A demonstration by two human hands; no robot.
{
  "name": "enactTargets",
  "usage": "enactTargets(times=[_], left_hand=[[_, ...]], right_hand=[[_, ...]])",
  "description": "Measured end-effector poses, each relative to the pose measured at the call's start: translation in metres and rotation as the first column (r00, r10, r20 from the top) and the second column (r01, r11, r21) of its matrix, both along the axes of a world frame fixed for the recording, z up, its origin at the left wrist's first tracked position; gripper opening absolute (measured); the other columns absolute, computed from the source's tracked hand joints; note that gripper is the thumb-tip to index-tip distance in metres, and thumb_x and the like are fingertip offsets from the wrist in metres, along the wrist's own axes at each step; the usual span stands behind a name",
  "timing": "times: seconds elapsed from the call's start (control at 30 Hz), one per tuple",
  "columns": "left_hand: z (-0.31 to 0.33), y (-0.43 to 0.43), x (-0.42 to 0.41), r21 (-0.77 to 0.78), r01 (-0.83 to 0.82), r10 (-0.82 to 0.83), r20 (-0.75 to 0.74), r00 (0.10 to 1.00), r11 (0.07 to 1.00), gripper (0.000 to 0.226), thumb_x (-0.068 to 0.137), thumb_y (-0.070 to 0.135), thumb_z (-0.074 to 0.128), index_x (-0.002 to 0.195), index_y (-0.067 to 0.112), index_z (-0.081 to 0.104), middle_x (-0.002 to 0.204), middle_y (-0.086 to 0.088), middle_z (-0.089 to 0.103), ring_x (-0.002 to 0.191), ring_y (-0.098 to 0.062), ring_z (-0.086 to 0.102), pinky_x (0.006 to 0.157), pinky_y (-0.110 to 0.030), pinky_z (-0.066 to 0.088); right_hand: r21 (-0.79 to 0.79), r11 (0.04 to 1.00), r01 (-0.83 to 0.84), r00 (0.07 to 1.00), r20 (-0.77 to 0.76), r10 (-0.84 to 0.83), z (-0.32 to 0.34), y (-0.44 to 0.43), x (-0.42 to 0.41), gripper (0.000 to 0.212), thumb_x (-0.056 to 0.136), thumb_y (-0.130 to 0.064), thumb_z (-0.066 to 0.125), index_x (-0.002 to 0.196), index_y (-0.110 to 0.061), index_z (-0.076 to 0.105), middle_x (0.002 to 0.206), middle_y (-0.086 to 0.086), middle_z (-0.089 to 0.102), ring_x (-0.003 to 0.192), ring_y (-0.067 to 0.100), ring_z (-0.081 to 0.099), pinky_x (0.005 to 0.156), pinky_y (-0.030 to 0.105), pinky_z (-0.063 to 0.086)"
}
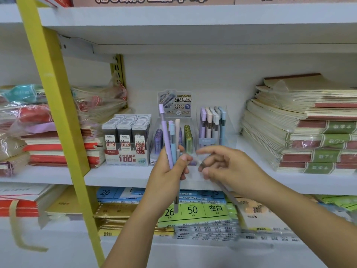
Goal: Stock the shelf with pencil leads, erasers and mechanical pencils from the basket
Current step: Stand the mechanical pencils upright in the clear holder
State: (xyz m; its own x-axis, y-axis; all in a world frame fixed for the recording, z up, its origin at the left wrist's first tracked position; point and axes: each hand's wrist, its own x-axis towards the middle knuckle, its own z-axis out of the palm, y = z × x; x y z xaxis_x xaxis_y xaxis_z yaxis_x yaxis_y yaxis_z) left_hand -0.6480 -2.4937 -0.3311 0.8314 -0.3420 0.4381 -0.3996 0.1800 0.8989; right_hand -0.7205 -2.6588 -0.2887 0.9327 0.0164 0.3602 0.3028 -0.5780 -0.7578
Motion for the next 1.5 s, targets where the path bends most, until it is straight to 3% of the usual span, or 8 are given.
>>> enactTargets(times=[0.07,0.2,0.33,0.57,1.0,1.17,1.37,1.5], left_hand=[[-0.001,-0.002,0.001,-0.001,0.008,-0.008,-0.002,1.0,1.0,0.012,0.103,0.021,0.049,0.112,0.028,0.053,0.084,0.011,0.071,0.067,-0.006,0.056,0.065,-0.023,0.05],[-0.004,-0.009,0.0,0.0,0.041,-0.041,-0.048,0.998,0.999,0.013,0.102,0.022,0.049,0.112,0.027,0.054,0.086,0.007,0.07,0.067,-0.007,0.056,0.065,-0.022,0.049],[-0.004,-0.014,0.001,-0.001,0.046,-0.046,-0.061,0.997,0.999,0.013,0.102,0.021,0.049,0.113,0.026,0.054,0.09,0.001,0.07,0.066,-0.007,0.056,0.064,-0.021,0.05],[-0.007,-0.014,0.005,-0.012,0.042,-0.043,-0.066,0.997,0.999,0.013,0.102,0.022,0.049,0.112,0.027,0.055,0.091,-0.003,0.071,0.064,-0.007,0.055,0.062,-0.019,0.05],[-0.007,-0.013,0.006,0.005,0.058,-0.057,-0.042,0.997,0.998,0.013,0.103,0.021,0.048,0.113,0.027,0.054,0.088,0.003,0.07,0.064,-0.007,0.056,0.063,-0.02,0.051],[-0.005,-0.012,0.005,0.021,0.073,-0.073,-0.036,0.997,0.997,0.014,0.103,0.021,0.048,0.114,0.028,0.054,0.086,0.007,0.069,0.064,-0.006,0.055,0.064,-0.02,0.051],[-0.002,-0.008,0.0,0.042,0.126,-0.124,-0.042,0.991,0.991,0.014,0.103,0.02,0.048,0.112,0.027,0.056,0.087,0.008,0.069,0.067,-0.007,0.054,0.066,-0.02,0.05],[0.0,-0.004,-0.004,0.122,0.17,-0.169,-0.021,0.985,0.978,0.014,0.104,0.023,0.048,0.112,0.031,0.057,0.091,0.01,0.069,0.068,-0.007,0.054,0.069,-0.02,0.049]], right_hand=[[0.086,0.996,0.022,0.995,0.091,-0.029,0.016,-0.012,-0.003,0.051,0.086,-0.005,0.065,0.121,-0.042,0.055,0.089,-0.004,0.072,0.085,0.014,0.07,0.075,0.027,0.057],[0.34,0.938,0.067,0.914,0.357,-0.195,0.061,-0.035,-0.004,0.041,0.088,-0.002,0.062,0.112,-0.034,0.056,0.089,0.007,0.074,0.088,0.014,0.072,0.076,0.022,0.057],[0.289,0.95,0.118,0.83,0.497,-0.254,0.087,-0.047,0.006,0.038,0.089,-0.002,0.063,0.105,-0.034,0.053,0.084,0.012,0.069,0.088,0.023,0.07,0.072,0.031,0.059],[0.062,0.965,0.255,0.878,0.404,-0.258,0.065,-0.05,0.035,0.04,0.088,-0.005,0.065,0.102,-0.039,0.049,0.092,0.0,0.071,0.088,0.021,0.068,0.087,0.046,0.054],[-0.085,0.93,0.357,0.864,0.409,-0.294,0.051,-0.056,0.053,0.037,0.083,-0.012,0.072,0.111,-0.028,0.053,0.083,-0.009,0.06,0.076,0.012,0.064,0.078,0.034,0.055],[-0.271,0.815,0.513,0.782,0.538,-0.314,0.046,-0.06,0.061,0.026,0.081,-0.02,0.074,0.105,-0.02,0.062,0.091,-0.006,0.046,0.073,0.007,0.046,0.068,0.025,0.039],[-0.252,0.795,0.552,0.781,0.491,-0.386,0.042,-0.055,0.053,0.025,0.089,-0.022,0.066,0.114,-0.019,0.066,0.097,-0.003,0.044,0.075,0.006,0.042,0.073,0.017,0.033],[-0.093,0.899,0.428,0.819,0.461,-0.342,0.035,-0.033,0.032,0.015,0.092,-0.025,0.06,0.104,-0.028,0.068,0.092,-0.012,0.057,0.079,0.0,0.052,0.068,0.006,0.038]])
